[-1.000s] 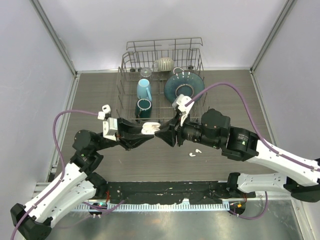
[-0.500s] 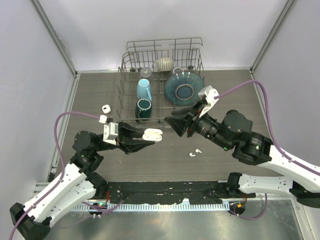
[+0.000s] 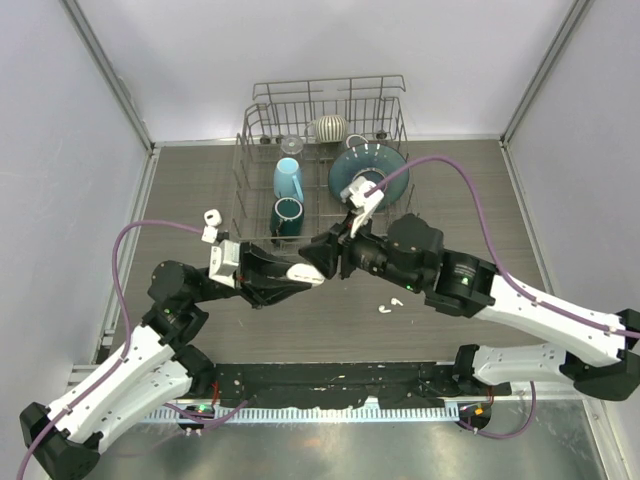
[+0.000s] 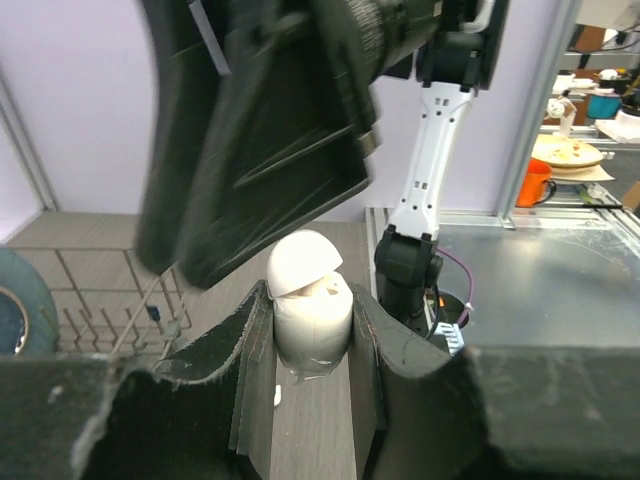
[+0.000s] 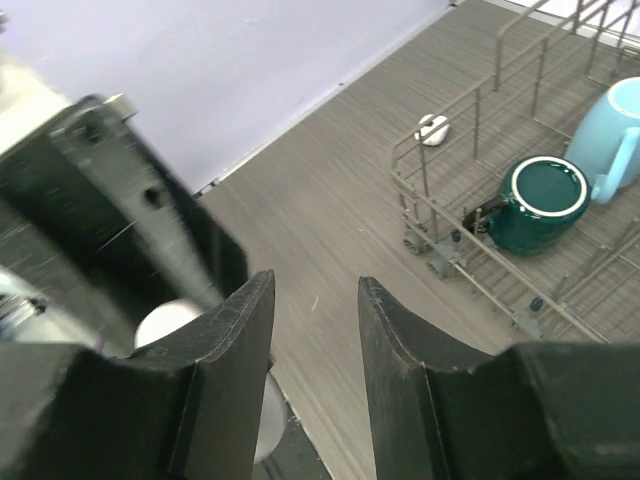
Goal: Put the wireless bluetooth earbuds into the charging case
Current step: Close the charging case.
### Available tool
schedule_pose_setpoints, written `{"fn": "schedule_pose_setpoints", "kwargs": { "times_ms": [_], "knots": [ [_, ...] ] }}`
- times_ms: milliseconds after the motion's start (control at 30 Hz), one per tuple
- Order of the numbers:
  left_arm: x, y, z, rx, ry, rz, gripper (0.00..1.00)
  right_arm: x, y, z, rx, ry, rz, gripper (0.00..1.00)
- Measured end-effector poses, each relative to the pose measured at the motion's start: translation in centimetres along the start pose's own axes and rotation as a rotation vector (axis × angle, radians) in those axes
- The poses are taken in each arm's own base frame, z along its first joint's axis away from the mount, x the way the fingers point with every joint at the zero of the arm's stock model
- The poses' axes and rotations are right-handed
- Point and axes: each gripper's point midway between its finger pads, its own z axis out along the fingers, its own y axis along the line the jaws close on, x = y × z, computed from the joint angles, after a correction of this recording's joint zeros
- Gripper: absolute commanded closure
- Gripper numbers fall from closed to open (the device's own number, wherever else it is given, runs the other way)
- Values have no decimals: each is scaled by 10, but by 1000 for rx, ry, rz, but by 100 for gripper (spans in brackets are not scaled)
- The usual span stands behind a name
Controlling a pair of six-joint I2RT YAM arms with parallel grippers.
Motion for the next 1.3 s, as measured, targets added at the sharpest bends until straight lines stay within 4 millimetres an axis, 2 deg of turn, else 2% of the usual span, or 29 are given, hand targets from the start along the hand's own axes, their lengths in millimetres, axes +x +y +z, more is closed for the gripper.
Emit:
{"fn": "schedule_pose_setpoints", "kwargs": {
  "times_ms": [133, 200, 400, 500, 733, 933, 967, 1300],
  "knots": [
    [1, 11, -1, -64, -1, -17, 100, -7, 10, -21, -58, -35, 13, 55],
    [1, 16, -1, -92, -6, -21, 100, -9, 13, -22, -60, -47, 17, 55],
    [10, 24, -1, -140, 13, -80, 100, -4, 21, -2, -25, -65, 27, 55],
    [15, 30, -2, -179, 12, -114, 100, 5, 24, 8, 1, -53, 31, 56],
    [33, 36, -12, -255, 13, -161, 100, 26, 13, 16, 71, -53, 100, 54],
    [44, 35, -15, -254, 23, -180, 100, 34, 5, 3, 108, -84, 185, 48],
    [44, 35, -15, -255, 16, -180, 100, 33, 3, -1, 119, -90, 195, 44],
    [28, 30, -22, -255, -77, -115, 100, -3, -41, -37, 305, -226, 259, 43]
  ]
}}
